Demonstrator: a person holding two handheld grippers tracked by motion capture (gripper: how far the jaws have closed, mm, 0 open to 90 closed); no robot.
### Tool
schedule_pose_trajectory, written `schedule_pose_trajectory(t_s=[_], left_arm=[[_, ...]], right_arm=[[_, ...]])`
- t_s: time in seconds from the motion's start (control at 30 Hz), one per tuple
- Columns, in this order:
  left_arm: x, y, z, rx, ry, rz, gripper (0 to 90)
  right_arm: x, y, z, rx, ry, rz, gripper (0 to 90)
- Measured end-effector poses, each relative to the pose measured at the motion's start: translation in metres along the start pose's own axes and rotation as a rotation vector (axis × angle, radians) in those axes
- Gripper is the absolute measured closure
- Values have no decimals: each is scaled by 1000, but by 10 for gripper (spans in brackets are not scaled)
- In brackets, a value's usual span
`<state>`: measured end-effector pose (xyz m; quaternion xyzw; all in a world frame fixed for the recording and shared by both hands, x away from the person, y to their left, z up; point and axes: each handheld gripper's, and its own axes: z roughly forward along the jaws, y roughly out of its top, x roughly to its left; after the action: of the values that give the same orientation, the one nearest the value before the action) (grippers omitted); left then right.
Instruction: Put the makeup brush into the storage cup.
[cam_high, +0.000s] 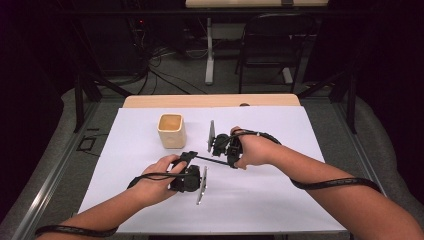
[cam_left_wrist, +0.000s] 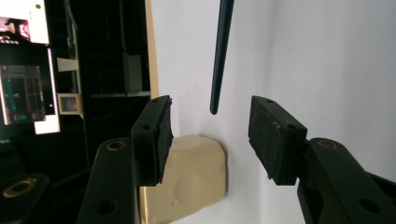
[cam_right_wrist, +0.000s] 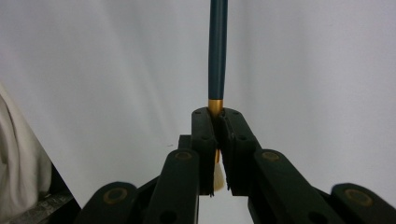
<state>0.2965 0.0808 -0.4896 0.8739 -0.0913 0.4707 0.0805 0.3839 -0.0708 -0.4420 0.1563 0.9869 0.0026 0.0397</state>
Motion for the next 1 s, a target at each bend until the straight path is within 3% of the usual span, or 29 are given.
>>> schedule_pose_trajectory(t_s=[0.4,0.5,0.8,1.0], left_arm=[[-6,4,3,-11,2,23,542],[-10,5,3,-12,14,58,559],[-15,8,4,-3,39,74,594],[-20,11,6,-23,61,78,608]], right_arm=[[3,4,-1,-5,10,-3,842],[4,4,-2,-4,14,4,842],[6,6,-1,-15,28,0,842],[9,7,-3,-18,42,16,842]])
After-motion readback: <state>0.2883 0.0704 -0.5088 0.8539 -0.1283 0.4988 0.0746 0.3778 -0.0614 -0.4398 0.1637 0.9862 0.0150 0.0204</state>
